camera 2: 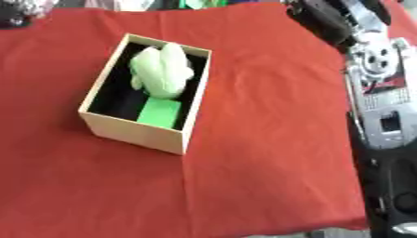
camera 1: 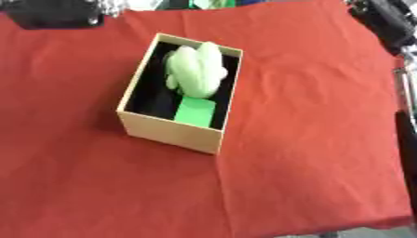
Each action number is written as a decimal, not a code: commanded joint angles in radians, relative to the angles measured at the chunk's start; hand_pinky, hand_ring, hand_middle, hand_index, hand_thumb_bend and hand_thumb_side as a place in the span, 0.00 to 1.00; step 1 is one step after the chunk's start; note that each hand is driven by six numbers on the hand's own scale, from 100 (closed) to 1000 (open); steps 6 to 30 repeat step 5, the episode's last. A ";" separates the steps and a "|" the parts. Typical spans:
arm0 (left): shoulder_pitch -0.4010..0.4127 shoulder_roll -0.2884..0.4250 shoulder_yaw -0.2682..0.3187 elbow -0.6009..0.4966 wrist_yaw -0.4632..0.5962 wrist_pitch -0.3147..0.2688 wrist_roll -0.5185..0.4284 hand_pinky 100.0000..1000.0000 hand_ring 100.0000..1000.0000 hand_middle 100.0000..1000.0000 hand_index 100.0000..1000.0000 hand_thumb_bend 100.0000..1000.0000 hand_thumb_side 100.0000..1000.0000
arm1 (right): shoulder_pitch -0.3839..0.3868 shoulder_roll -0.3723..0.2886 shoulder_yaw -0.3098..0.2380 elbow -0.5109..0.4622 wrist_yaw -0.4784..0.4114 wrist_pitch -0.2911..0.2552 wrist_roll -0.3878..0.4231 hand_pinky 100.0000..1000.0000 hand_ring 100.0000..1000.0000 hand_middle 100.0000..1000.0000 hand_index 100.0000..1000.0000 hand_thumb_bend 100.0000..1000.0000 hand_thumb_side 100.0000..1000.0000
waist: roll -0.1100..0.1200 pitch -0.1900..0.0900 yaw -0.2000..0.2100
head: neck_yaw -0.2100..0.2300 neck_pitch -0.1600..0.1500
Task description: Pick up objects on the table and place them in the box.
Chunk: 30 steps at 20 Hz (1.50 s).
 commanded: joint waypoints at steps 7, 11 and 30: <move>0.131 0.079 0.110 -0.144 0.287 0.125 0.285 0.52 0.78 0.78 0.85 0.04 0.75 | -0.008 -0.028 -0.011 -0.020 -0.025 -0.023 -0.029 0.80 0.76 0.56 1.00 0.00 0.71 | -0.002 -0.027 0.023 | -0.008 0.002; 0.131 0.079 0.110 -0.144 0.287 0.125 0.285 0.52 0.78 0.78 0.85 0.04 0.75 | -0.008 -0.028 -0.011 -0.020 -0.025 -0.023 -0.029 0.80 0.76 0.56 1.00 0.00 0.71 | -0.002 -0.027 0.023 | -0.008 0.002; 0.131 0.079 0.110 -0.144 0.287 0.125 0.285 0.52 0.78 0.78 0.85 0.04 0.75 | -0.008 -0.028 -0.011 -0.020 -0.025 -0.023 -0.029 0.80 0.76 0.56 1.00 0.00 0.71 | -0.002 -0.027 0.023 | -0.008 0.002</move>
